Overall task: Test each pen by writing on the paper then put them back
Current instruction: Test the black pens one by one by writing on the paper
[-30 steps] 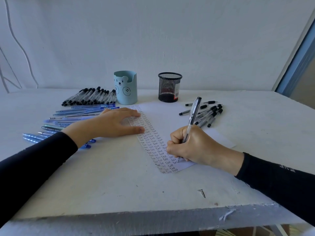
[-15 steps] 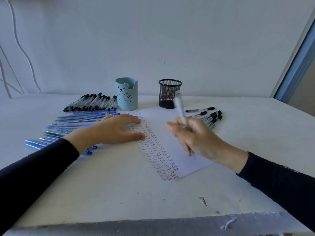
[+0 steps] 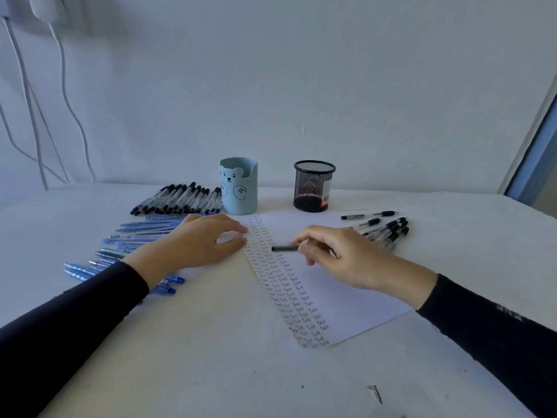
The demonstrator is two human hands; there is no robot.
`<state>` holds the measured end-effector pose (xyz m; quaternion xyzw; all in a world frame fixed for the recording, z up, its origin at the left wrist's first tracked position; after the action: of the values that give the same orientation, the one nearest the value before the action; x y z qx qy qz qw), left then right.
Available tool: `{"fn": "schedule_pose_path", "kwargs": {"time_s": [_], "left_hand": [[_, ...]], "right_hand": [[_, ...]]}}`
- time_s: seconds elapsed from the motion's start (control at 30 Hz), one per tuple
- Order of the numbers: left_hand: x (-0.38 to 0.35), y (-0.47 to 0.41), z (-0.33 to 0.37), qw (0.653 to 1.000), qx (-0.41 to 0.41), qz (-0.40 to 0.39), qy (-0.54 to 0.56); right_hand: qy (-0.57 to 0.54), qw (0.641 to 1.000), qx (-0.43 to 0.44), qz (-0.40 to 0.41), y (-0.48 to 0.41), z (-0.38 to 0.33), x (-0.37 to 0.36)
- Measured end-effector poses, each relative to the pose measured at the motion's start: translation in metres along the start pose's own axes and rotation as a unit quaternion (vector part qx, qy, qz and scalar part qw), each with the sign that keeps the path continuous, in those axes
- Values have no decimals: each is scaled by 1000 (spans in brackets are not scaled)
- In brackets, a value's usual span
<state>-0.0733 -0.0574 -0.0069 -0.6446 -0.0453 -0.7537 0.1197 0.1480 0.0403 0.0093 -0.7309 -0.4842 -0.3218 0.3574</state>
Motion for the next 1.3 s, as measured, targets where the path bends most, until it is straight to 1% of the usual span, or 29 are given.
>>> {"fn": "schedule_pose_path", "kwargs": {"time_s": [0.07,0.17,0.27,0.33,0.37,0.43,0.47,0.5,0.53,0.6,0.67,0.7,0.8,0.87,0.9,0.93,1.0,1.07,1.1,1.13,1.2,1.3], "left_hand": [[0,0,1,1000,0,-1,2],[1,1,1,1000,-3,0,4],[2,2,3,1000,-7,-5,3],[1,1,1,1000,-9,0,-3],[1,0,1,1000,-12,12,-9],[5,0,4,997,-30,66,-29],[8,1,9,993,-53,100,-28],[11,2,18,988,-89,129,-4],[13,4,28,981,-129,137,41],[10,7,49,972,-178,94,123],[3,8,65,971,-189,42,144],[1,8,69,970,-198,36,133],[2,9,70,961,-238,71,119],[13,11,65,954,-244,125,120],[24,11,59,951,-226,170,125],[37,11,49,945,-192,224,142],[64,9,19,921,-86,321,203],[83,6,-15,893,21,371,254],[87,3,-31,886,63,373,267],[89,0,-44,887,100,360,270],[85,-9,-63,906,162,311,238],[69,-29,-78,938,206,221,172]], "right_hand": [[29,999,26,17,-1,1,-4],[29,998,41,39,-3,4,-9],[51,997,53,14,-4,6,-17],[97,994,53,-3,-5,9,-19],[117,992,49,1,-7,12,-16],[124,991,24,33,-11,23,1],[131,990,2,55,-12,33,12],[151,985,-26,72,-12,44,24],[178,979,-60,73,-11,56,34],[212,968,-128,35,-6,79,44],[215,962,-168,-5,-4,93,47],[212,961,-177,-16,-4,96,48],[197,964,-179,-11,-6,95,52],[180,970,-164,9,-5,91,54],[170,973,-153,21,-3,89,54],[158,977,-139,32,-2,85,54],[118,985,-106,65,0,74,54],[81,989,-75,98,-1,58,54],[68,990,-63,105,-2,49,54],[51,992,-55,104,-3,41,52],[13,994,-50,98,-4,28,48],[-74,990,-77,96,-1,14,46]]}}
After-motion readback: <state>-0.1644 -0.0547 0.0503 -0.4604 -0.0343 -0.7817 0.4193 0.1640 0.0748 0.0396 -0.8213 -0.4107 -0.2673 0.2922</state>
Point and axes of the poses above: each hand's wrist, its own y-axis away from the middle knuckle, its own x-axis out of the back of the hand, z = x × y, the point moved 5 cm from there along -y, towards the middle knuckle, and after that the axes turned 6 degrees about -z, right-handed, at the moved point
